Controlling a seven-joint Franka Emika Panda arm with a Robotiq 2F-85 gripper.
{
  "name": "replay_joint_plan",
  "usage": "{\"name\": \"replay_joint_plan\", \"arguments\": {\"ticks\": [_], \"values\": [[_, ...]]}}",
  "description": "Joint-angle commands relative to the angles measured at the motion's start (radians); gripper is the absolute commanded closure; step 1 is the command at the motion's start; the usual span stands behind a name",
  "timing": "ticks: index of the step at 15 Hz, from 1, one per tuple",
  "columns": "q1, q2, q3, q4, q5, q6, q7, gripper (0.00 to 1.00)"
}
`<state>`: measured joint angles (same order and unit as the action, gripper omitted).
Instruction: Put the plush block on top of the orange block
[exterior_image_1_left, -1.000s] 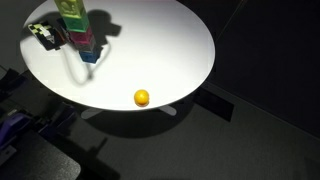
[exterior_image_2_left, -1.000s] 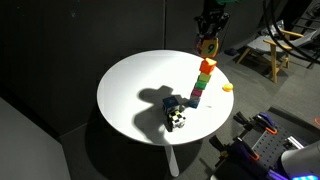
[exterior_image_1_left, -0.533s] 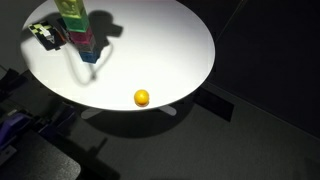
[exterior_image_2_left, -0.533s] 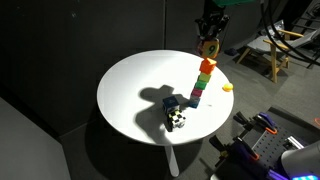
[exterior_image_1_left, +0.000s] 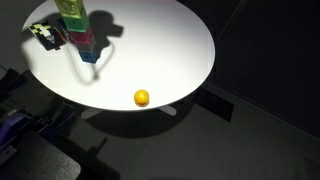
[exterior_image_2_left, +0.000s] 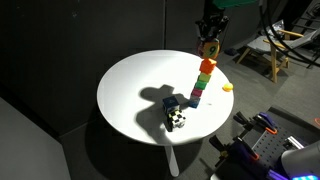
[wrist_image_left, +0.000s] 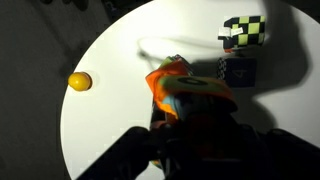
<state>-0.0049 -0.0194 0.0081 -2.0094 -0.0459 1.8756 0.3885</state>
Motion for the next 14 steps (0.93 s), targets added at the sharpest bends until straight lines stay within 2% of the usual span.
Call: {"name": "replay_joint_plan", "arguments": {"ticks": [1, 14], "values": [[-0.001, 0.013, -0.003, 0.02, -0.02, -0.024, -0.021, 0.81], [0.001, 0.017, -0.004, -0.004, -0.026, -0.018, -0.028, 0.81]]}}
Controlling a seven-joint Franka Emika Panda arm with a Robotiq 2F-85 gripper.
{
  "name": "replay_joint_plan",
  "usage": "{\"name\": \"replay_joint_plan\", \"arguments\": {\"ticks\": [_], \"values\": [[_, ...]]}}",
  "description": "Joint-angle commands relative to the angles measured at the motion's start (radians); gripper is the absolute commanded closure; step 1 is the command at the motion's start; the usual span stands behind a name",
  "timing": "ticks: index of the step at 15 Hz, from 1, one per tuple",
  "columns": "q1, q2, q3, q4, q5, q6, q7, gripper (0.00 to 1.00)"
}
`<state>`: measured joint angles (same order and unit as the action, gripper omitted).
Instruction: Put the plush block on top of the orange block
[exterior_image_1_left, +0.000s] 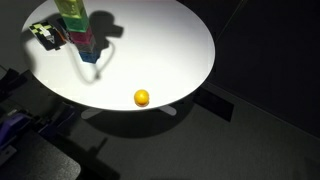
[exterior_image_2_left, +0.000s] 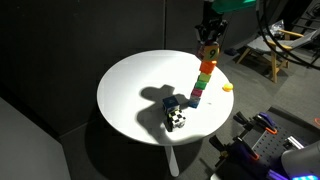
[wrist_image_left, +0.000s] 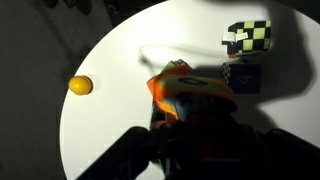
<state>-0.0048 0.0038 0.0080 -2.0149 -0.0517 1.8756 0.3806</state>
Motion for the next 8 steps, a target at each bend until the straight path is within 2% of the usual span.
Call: {"name": "replay_joint_plan", "arguments": {"ticks": [1, 8], "values": [[0.001, -0.007, -0.004, -0.001, -0.02, -0.017, -0.022, 0.81], [0.0, -0.007, -0.005, -0.007, -0.022, -0.014, -0.03, 0.81]]}}
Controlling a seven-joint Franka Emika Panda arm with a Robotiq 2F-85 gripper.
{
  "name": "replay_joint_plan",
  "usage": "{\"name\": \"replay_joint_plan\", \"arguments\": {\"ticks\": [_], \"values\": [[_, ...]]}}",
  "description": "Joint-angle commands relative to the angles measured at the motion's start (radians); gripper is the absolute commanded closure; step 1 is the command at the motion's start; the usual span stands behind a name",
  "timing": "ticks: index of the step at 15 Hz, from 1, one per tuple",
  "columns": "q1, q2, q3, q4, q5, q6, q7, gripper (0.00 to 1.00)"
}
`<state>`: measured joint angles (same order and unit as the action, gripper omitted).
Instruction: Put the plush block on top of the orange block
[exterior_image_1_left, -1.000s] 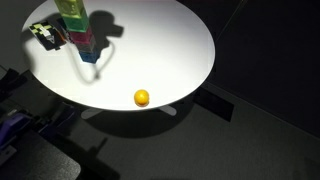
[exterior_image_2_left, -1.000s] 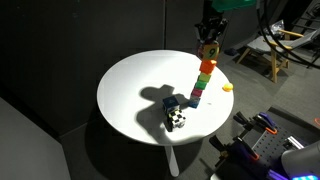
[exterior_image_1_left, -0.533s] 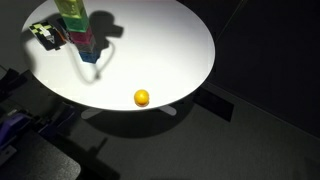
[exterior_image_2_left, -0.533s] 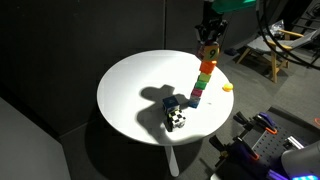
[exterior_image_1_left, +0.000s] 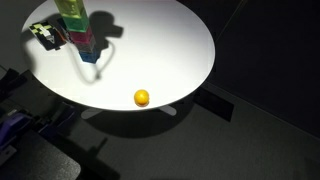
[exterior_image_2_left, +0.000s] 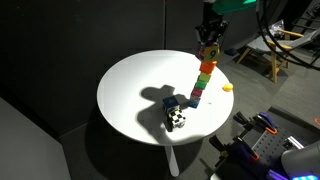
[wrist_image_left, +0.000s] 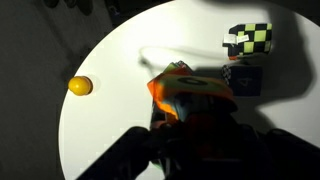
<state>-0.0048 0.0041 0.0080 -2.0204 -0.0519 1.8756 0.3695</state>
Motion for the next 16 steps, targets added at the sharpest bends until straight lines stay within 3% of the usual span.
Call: {"name": "replay_joint_plan", "arguments": {"ticks": [1, 16], "values": [[0.0, -0.007, -0.005, -0.003, -0.023, -0.013, -0.019, 0.81], [0.0, 0.0, -0.006, -0.015, -0.035, -0.011, -0.02, 0.81]]}}
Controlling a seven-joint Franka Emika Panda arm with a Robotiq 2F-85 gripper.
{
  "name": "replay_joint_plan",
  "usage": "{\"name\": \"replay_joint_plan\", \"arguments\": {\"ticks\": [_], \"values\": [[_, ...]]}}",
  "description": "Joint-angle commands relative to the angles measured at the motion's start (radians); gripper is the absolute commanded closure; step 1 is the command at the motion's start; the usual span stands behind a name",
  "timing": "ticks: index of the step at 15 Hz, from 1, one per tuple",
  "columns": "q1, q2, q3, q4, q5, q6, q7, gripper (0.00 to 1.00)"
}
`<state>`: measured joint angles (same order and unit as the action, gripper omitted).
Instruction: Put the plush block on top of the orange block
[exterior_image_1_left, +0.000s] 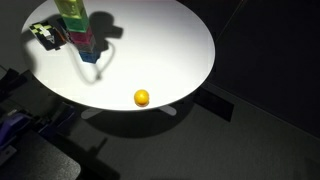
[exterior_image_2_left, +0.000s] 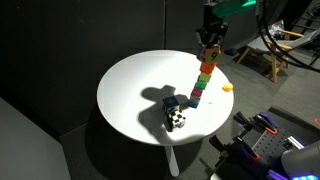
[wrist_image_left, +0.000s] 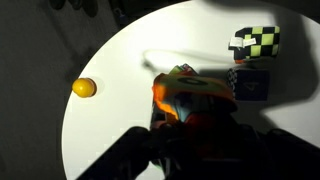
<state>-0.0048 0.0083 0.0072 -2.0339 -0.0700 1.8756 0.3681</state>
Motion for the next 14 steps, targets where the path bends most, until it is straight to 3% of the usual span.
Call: {"name": "replay_joint_plan", "arguments": {"ticks": [1, 5, 7, 10, 12, 14], "values": [[0.001, -0.004, -0.005, -0.001, -0.017, -0.011, -0.019, 0.81], [0.001, -0.004, -0.005, -0.002, -0.017, -0.011, -0.02, 0.81], [0.001, -0.006, -0.005, -0.004, -0.016, -0.01, -0.019, 0.42], [0.001, -0.007, -0.005, -0.005, -0.017, -0.01, -0.018, 0.25], [0.001, -0.008, -0.005, -0.006, -0.017, -0.01, -0.018, 0.07], [0.0, -0.009, -0.005, -0.008, -0.017, -0.01, -0.02, 0.0]]}}
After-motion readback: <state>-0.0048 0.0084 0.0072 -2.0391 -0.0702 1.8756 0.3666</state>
